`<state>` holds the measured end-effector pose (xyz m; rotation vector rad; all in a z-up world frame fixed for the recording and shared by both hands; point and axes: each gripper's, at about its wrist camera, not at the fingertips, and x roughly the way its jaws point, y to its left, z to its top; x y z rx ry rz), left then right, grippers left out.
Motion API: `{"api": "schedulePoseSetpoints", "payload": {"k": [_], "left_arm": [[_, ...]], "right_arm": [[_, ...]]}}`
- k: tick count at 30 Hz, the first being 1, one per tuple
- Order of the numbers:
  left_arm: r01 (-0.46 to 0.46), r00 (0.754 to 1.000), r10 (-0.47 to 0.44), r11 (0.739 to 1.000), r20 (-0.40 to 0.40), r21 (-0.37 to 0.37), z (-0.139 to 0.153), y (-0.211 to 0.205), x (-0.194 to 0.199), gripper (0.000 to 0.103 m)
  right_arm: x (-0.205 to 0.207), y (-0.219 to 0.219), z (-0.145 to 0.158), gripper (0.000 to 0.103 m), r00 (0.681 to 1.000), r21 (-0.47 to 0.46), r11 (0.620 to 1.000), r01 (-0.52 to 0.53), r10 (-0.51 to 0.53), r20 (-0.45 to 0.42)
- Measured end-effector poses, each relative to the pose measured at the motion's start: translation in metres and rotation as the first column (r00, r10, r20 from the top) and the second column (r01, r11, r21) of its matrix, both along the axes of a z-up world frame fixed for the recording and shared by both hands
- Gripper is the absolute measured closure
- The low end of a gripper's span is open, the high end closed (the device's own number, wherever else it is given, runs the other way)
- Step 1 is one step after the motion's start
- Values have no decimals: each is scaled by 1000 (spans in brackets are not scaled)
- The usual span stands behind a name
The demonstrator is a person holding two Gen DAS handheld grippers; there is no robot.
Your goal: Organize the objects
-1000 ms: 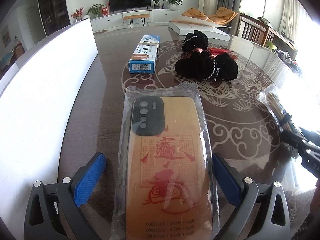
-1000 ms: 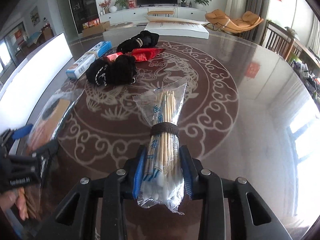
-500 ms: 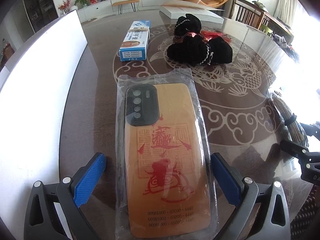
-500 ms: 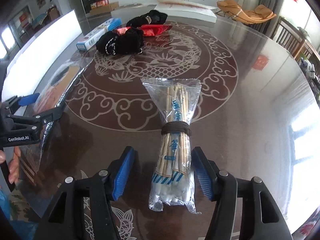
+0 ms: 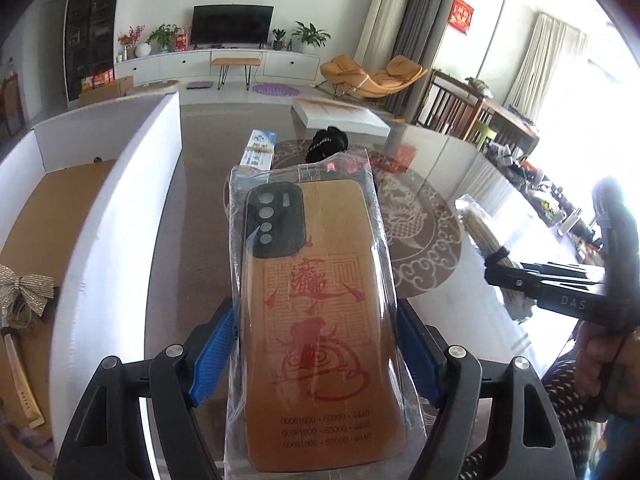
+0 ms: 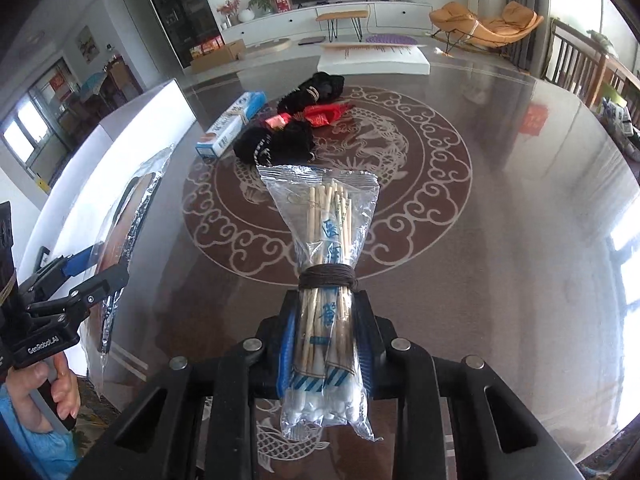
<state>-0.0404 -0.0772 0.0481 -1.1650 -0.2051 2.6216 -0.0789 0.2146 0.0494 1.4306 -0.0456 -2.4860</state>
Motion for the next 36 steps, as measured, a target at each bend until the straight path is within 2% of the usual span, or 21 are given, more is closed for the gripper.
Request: {"api": "schedulePoseSetpoints", "payload": {"k": [4, 6, 8, 10, 12, 14, 16, 17, 18, 19, 20, 21, 23, 27, 29, 30, 32, 34, 36], "left_arm": [[-77, 993, 86, 991, -81, 107, 58, -58, 35, 28], [-149, 979, 161, 984, -126, 98, 81, -95, 49, 28], [-239, 960, 244, 970, -138, 53, 93, -134, 59, 28], [-341, 931, 338, 940, -136, 3, 92, -174, 64, 28], [-426, 902, 420, 903, -98, -56, 80, -209, 66, 28], [-473, 880, 473, 871, -29, -132, 59, -236, 60, 27], [-509, 847, 530, 831, 41, -224, 34, -252, 52, 27], [-527, 829, 556, 811, 55, -253, 24, -257, 50, 27], [-538, 817, 572, 800, 70, -264, 16, -262, 50, 27], [-542, 812, 578, 799, 84, -261, 11, -262, 49, 27], [-544, 812, 577, 802, 87, -247, 8, -260, 50, 27], [-545, 816, 573, 807, 76, -227, 9, -257, 52, 27], [-534, 834, 551, 822, 40, -195, 14, -242, 52, 26], [-424, 905, 424, 893, -36, -153, 31, -183, 46, 22], [-330, 944, 326, 936, -55, -118, 43, -145, 41, 16], [-277, 961, 272, 956, -56, -96, 49, -125, 40, 9], [-165, 986, 163, 986, -48, -41, 51, -87, 37, 2], [-71, 997, 71, 997, -14, 4, 45, -52, 31, 0], [-8, 1000, 7, 1000, 29, 19, 28, -19, 22, 0]], "right_arm": [[7, -48, 46, 76, 993, -63, 994, -89, 83, -89], [10, -84, 70, 76, 980, -110, 981, -158, 142, -138], [13, -127, 89, 76, 963, -167, 957, -237, 208, -174], [17, -178, 101, 76, 936, -208, 921, -331, 293, -193], [19, -229, 104, 76, 906, -225, 882, -415, 377, -194], [22, -275, 99, 76, 877, -245, 843, -478, 444, -183], [21, -315, 87, 74, 850, -271, 807, -526, 509, -135], [22, -332, 76, 63, 837, -282, 792, -542, 540, -93], [21, -345, 66, 43, 827, -292, 783, -549, 561, -51], [21, -352, 57, 35, 824, -291, 785, -546, 566, -20], [22, -353, 50, 28, 830, -280, 796, -536, 558, -2], [24, -349, 47, 28, 838, -264, 808, -527, 546, -1], [28, -330, 47, 24, 856, -229, 828, -511, 515, -49], [25, -263, 52, 0, 917, -172, 905, -389, 363, -167], [11, -219, 49, 0, 944, -145, 947, -288, 255, -211], [5, -198, 40, 0, 956, -114, 967, -228, 199, -216], [-10, -155, 14, 0, 977, -21, 994, -104, 98, -188], [-19, -111, -17, 0, 988, 71, 997, 5, 7, -156], [-22, -70, -45, 0, 990, 123, 988, 98, -84, -115]]}}
